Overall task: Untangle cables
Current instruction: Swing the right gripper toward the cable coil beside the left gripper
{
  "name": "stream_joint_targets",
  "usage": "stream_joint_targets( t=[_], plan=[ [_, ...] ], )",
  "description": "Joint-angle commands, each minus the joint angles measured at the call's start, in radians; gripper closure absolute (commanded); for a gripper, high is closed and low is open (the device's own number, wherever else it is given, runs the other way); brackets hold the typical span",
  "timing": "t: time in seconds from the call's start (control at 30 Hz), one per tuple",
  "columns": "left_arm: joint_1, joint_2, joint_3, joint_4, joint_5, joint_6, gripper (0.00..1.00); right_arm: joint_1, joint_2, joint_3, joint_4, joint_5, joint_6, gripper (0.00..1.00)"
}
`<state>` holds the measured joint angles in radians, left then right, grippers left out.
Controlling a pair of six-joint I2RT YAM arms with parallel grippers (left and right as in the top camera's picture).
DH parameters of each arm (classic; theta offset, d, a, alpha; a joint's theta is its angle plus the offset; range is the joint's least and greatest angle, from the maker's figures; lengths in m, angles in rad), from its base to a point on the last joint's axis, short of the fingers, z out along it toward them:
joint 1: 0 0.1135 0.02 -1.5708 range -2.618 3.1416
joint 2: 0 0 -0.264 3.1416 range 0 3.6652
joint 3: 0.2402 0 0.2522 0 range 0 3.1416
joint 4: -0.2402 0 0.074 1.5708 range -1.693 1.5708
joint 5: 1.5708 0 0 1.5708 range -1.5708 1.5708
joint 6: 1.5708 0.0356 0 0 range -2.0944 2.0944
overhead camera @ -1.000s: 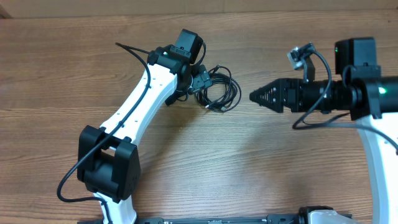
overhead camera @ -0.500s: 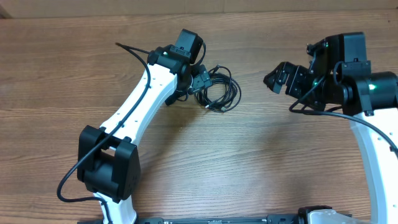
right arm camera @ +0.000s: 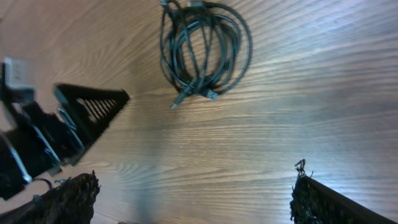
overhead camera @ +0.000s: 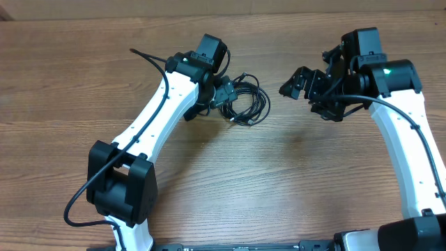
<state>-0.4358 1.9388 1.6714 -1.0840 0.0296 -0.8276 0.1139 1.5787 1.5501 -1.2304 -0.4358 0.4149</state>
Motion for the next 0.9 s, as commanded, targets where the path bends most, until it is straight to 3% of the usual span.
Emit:
stream_joint_targets(
  t=[0.0, 0.1, 0.23, 0.73, 0.87],
  plan=[
    [0.006, 0.017, 0.020, -0.030, -0.058, 0.053, 0.00, 0.005, -0.006, 0.020, 0.033, -0.037, 0.008, 0.00],
    [0.031, 0.017, 0.019, -0.072, -0.134, -0.024, 0.00, 0.023, 0.001, 0.020, 0.065, -0.021, 0.008, 0.00],
    [0.060, 0.017, 0.019, -0.077, -0.103, -0.026, 0.01, 0.057, 0.032, 0.020, 0.087, -0.010, 0.010, 0.00],
    [0.063, 0.017, -0.016, -0.187, -0.242, 0.012, 0.00, 0.117, 0.230, 0.020, 0.197, 0.008, 0.057, 0.00],
    [0.061, 0.017, -0.016, -0.169, -0.235, 0.012, 0.01, 0.135, 0.269, 0.020, 0.208, 0.009, 0.055, 0.12]
  ],
)
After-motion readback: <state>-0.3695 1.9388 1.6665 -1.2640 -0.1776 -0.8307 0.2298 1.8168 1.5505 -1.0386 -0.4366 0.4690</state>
